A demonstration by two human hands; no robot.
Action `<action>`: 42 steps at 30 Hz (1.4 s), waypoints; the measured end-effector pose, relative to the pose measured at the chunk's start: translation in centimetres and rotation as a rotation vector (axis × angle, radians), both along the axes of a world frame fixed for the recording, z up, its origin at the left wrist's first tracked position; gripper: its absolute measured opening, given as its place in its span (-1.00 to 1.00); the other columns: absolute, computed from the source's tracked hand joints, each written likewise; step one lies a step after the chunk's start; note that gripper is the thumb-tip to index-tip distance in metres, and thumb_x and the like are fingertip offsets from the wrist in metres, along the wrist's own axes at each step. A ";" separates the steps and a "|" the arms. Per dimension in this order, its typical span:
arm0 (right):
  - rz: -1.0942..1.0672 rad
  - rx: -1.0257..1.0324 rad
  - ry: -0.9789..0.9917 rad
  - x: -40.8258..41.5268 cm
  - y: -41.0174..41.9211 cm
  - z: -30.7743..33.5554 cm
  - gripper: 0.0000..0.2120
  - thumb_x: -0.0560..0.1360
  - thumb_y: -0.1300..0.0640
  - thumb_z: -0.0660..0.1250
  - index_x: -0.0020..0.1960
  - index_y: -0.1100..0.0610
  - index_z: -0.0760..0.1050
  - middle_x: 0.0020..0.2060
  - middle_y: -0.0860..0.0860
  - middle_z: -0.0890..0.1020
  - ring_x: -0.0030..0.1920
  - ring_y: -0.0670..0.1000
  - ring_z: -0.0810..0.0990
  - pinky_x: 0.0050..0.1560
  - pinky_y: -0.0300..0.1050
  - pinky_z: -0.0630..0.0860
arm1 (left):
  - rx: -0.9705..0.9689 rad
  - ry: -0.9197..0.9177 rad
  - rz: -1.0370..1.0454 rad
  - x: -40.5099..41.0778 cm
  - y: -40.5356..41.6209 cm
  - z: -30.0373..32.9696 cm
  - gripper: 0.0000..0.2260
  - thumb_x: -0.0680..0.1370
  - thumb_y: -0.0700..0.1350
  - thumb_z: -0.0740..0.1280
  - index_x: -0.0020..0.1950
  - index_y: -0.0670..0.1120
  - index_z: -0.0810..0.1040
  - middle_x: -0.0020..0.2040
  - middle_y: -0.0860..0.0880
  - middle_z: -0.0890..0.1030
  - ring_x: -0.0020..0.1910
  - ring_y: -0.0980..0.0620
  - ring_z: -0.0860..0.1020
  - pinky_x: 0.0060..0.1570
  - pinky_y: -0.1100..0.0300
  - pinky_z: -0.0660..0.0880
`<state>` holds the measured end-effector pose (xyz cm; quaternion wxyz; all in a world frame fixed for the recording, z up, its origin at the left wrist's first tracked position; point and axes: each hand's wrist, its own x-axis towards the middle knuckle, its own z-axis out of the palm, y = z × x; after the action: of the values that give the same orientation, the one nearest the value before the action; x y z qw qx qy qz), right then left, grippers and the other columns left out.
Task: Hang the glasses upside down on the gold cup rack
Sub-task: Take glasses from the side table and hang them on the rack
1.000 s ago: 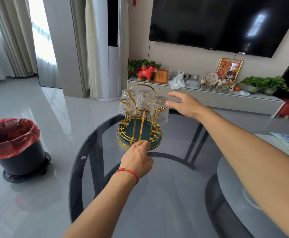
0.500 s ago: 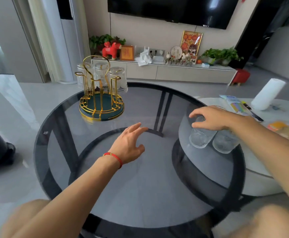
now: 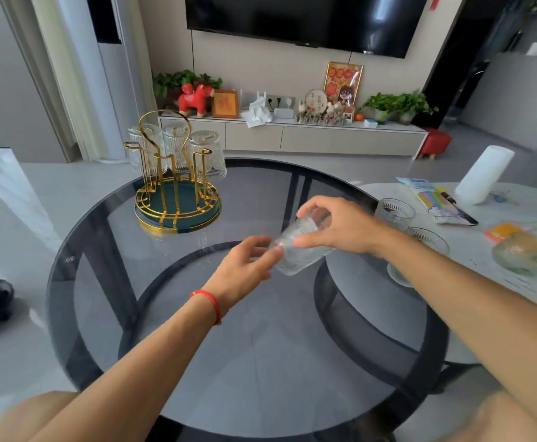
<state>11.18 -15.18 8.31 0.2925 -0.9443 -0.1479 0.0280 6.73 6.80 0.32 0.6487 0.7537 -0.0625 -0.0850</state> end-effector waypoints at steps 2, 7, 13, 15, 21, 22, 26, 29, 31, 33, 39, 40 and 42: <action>0.024 0.195 0.074 0.1 2.0 -0.5 -0.43 0.19 -0.31 0.62 0.11 -0.12 0.60 0.06 0.00 0.69 -0.06 0.00 0.68 0.04 0.03 0.63 | -0.372 0.239 -0.009 0.1 0.7 0.7 -0.52 0.56 0.09 0.42 0.40 -0.11 0.49 0.22 -0.16 0.64 0.12 -0.20 0.68 0.07 -0.04 0.66; 0.112 0.071 0.116 1.1 6.0 -0.6 -0.36 0.19 -0.35 0.57 0.16 -0.15 0.45 0.13 -0.13 0.58 0.03 -0.08 0.62 -0.01 -0.07 0.57 | -0.463 0.190 0.229 1.3 4.1 2.0 -0.29 0.28 0.05 0.62 0.38 -0.06 0.48 0.13 -0.16 0.71 0.02 -0.14 0.72 -0.10 0.02 0.66; 0.303 -0.129 -0.031 2.9 12.7 1.1 -0.16 0.21 -0.26 0.55 0.40 -0.15 0.31 0.12 -0.22 0.53 0.06 -0.17 0.55 -0.14 -0.25 0.48 | -0.280 -0.171 0.335 3.0 7.4 3.3 -0.32 0.23 0.11 0.67 0.30 0.12 0.53 0.08 -0.08 0.70 -0.04 0.00 0.73 -0.21 0.14 0.66; 0.276 -0.048 -0.067 3.8 14.0 2.1 -0.21 0.19 -0.24 0.58 0.33 -0.15 0.33 0.04 -0.22 0.56 -0.01 -0.19 0.56 -0.26 -0.28 0.46 | -0.322 -0.226 0.396 3.6 8.9 3.9 -0.45 0.36 0.17 0.57 0.29 0.07 0.54 0.07 -0.07 0.72 -0.02 0.01 0.72 -0.12 0.09 0.68; 0.142 0.457 -0.131 7.8 18.4 7.3 -0.09 0.20 -0.21 0.62 0.41 0.09 0.35 0.29 0.03 0.56 0.29 0.07 0.57 0.25 0.12 0.57 | -0.343 -0.064 0.710 5.0 13.4 4.4 -0.79 0.62 -0.05 0.25 0.19 -0.07 0.57 0.08 -0.11 0.63 -0.08 -0.02 0.59 -0.27 0.19 0.61; 0.154 0.515 -0.151 8.4 19.5 8.2 -0.10 0.24 -0.15 0.63 0.44 0.10 0.32 0.35 0.08 0.50 0.35 0.11 0.53 0.33 0.17 0.54 | -0.305 -0.067 0.716 5.0 13.6 4.3 -0.80 0.62 -0.07 0.24 0.19 -0.06 0.56 0.05 -0.08 0.60 -0.08 0.00 0.58 -0.28 0.20 0.60; 0.143 0.466 -0.279 10.8 24.9 10.0 -0.12 0.30 -0.09 0.64 0.50 0.05 0.31 0.42 0.05 0.45 0.34 0.03 0.45 0.26 -0.03 0.47 | -0.111 -0.144 0.762 5.1 13.8 4.0 -0.77 0.59 -0.13 0.26 0.22 -0.05 0.57 0.02 0.04 0.61 0.00 0.08 0.58 -0.06 0.23 0.57; 0.135 0.373 -0.277 12.4 28.4 9.6 -0.10 0.31 -0.10 0.65 0.51 0.09 0.31 0.42 0.05 0.47 0.28 0.00 0.45 0.17 -0.08 0.43 | 0.021 -0.221 0.898 5.2 14.1 3.9 -0.79 0.54 -0.18 0.32 0.15 -0.07 0.64 0.00 0.03 0.66 -0.06 0.13 0.61 -0.24 0.43 0.41; 0.115 0.332 -0.275 13.3 30.0 8.9 -0.09 0.30 -0.13 0.64 0.51 0.09 0.30 0.40 0.05 0.47 0.20 -0.01 0.44 0.10 -0.09 0.39 | -0.020 -0.225 0.976 5.3 14.6 4.1 -0.83 0.53 -0.19 0.35 0.09 -0.06 0.64 -0.07 0.05 0.66 -0.11 0.18 0.60 -0.27 0.44 0.39; 0.092 0.263 -0.298 13.8 30.9 8.2 -0.09 0.30 -0.14 0.63 0.49 0.09 0.29 0.35 0.06 0.49 0.14 0.01 0.44 0.07 -0.07 0.40 | -0.049 -0.220 1.017 5.3 15.0 4.2 -0.87 0.53 -0.19 0.35 0.04 -0.04 0.62 -0.11 0.08 0.64 -0.14 0.21 0.59 -0.31 0.46 0.39; 0.003 0.100 -0.306 14.7 32.0 5.6 -0.11 0.27 -0.15 0.64 0.44 0.16 0.34 0.33 0.14 0.47 0.21 0.10 0.49 0.11 -0.03 0.45 | -0.073 -0.200 1.029 5.1 15.7 4.3 -0.86 0.53 -0.22 0.34 0.04 -0.04 0.59 -0.12 0.08 0.62 -0.19 0.21 0.57 -0.44 0.56 0.40; -0.016 0.084 -0.301 14.7 32.0 5.2 -0.11 0.27 -0.16 0.64 0.43 0.17 0.35 0.32 0.15 0.47 0.23 0.13 0.50 0.08 -0.04 0.43 | -0.075 -0.193 1.028 5.1 15.6 4.4 -0.86 0.53 -0.22 0.34 0.05 -0.04 0.59 -0.12 0.08 0.62 -0.20 0.20 0.57 -0.45 0.55 0.40; -0.044 0.057 -0.283 14.7 32.0 4.4 -0.10 0.26 -0.16 0.64 0.42 0.20 0.36 0.34 0.17 0.49 0.28 0.16 0.50 0.06 -0.03 0.42 | -0.072 -0.183 1.026 5.0 15.6 4.4 -0.85 0.52 -0.22 0.33 0.05 -0.04 0.59 -0.13 0.08 0.62 -0.22 0.20 0.57 -0.47 0.51 0.40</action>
<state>25.85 16.86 12.74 0.2962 -0.9331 -0.1678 -0.1160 11.72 22.40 4.67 0.6244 0.6688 0.2554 0.3123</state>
